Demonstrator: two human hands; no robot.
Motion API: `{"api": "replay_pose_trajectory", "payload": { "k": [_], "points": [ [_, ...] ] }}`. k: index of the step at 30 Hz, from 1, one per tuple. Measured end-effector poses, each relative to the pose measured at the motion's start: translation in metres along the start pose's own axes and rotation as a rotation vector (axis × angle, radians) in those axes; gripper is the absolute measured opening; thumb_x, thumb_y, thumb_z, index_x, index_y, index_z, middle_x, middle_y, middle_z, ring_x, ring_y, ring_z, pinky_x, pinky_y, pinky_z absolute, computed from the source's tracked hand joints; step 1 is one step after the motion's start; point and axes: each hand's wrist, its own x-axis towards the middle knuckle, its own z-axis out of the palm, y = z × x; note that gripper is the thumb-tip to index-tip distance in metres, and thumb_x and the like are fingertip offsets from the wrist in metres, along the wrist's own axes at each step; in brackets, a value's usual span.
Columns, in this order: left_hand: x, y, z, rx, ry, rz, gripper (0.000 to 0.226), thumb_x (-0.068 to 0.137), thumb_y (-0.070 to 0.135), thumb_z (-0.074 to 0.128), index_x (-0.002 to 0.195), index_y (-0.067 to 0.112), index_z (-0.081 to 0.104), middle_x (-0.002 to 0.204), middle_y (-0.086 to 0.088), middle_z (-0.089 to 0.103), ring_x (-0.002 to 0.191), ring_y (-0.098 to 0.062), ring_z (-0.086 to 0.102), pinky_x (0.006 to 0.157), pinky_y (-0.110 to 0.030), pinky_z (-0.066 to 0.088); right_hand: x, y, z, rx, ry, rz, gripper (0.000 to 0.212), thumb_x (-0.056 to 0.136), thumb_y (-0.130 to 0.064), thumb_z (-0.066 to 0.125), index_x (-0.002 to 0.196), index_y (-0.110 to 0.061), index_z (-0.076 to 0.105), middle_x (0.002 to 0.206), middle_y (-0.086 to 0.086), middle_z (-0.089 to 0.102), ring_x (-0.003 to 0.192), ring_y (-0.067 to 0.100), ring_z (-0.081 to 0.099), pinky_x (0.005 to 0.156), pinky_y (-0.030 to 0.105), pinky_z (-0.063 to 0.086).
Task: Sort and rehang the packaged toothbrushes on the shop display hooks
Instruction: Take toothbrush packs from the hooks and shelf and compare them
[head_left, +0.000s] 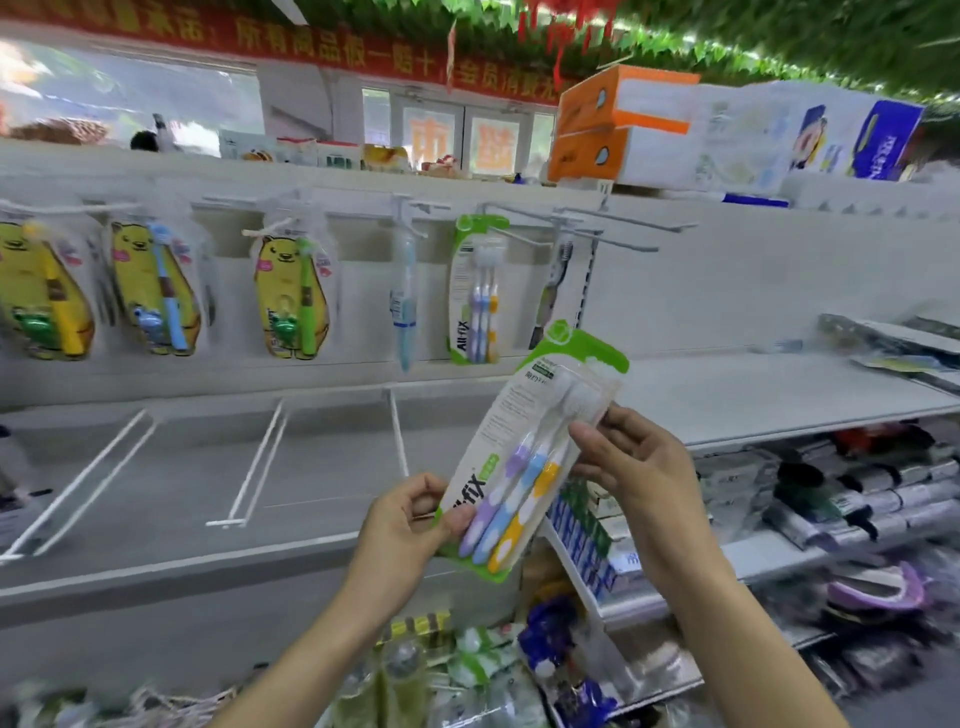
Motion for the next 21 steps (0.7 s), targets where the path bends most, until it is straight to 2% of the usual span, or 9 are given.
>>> {"api": "replay_pose_trajectory", "payload": {
  "k": [4, 7, 10, 15, 21],
  "points": [
    [0.010, 0.003, 0.049, 0.081, 0.050, 0.049, 0.014, 0.082, 0.004, 0.077, 0.092, 0.011, 0.070, 0.092, -0.004, 0.078, 0.082, -0.013, 0.072, 0.074, -0.025, 0.056, 0.028, -0.012, -0.032, -0.053, -0.090, -0.027, 0.019, 0.088, -0.016, 0.071, 0.106, -0.009, 0.072, 0.100, 0.007, 0.078, 0.094, 0.022, 0.073, 0.081, 0.032, 0.059],
    [0.019, 0.008, 0.071, 0.130, 0.097, 0.091, 0.018, 0.083, 0.005, 0.076, 0.096, 0.018, 0.074, 0.092, 0.001, 0.078, 0.083, -0.012, 0.071, 0.077, -0.026, 0.055, 0.050, -0.024, -0.043, -0.062, -0.153, -0.076, 0.012, 0.090, -0.012, 0.070, 0.102, -0.010, 0.072, 0.095, 0.004, 0.078, 0.086, 0.014, 0.072, 0.072, 0.023, 0.056],
    [0.029, 0.015, 0.082, 0.148, 0.163, 0.102, 0.019, 0.084, 0.007, 0.076, 0.098, 0.020, 0.075, 0.093, 0.000, 0.078, 0.086, -0.016, 0.072, 0.080, -0.036, 0.058, 0.072, -0.032, -0.043, -0.055, -0.202, -0.108, 0.011, 0.090, -0.011, 0.070, 0.101, -0.009, 0.072, 0.094, 0.004, 0.077, 0.084, 0.012, 0.071, 0.068, 0.021, 0.053],
    [0.041, 0.029, 0.075, 0.180, 0.220, 0.118, 0.020, 0.085, 0.010, 0.076, 0.094, 0.029, 0.075, 0.094, -0.001, 0.078, 0.089, -0.023, 0.073, 0.079, -0.045, 0.059, 0.101, -0.037, -0.029, -0.092, -0.252, -0.131, 0.016, 0.091, -0.016, 0.071, 0.104, -0.007, 0.072, 0.100, 0.011, 0.076, 0.088, 0.017, 0.070, 0.074, 0.034, 0.053],
    [0.057, 0.039, 0.059, 0.200, 0.281, 0.131, 0.013, 0.085, 0.019, 0.077, 0.095, 0.027, 0.075, 0.093, 0.002, 0.077, 0.090, -0.023, 0.072, 0.074, -0.044, 0.061, 0.124, -0.031, -0.006, -0.059, -0.258, -0.159, 0.012, 0.091, -0.017, 0.072, 0.101, -0.011, 0.073, 0.095, 0.009, 0.076, 0.091, 0.023, 0.073, 0.078, 0.039, 0.060]
  ]
}}
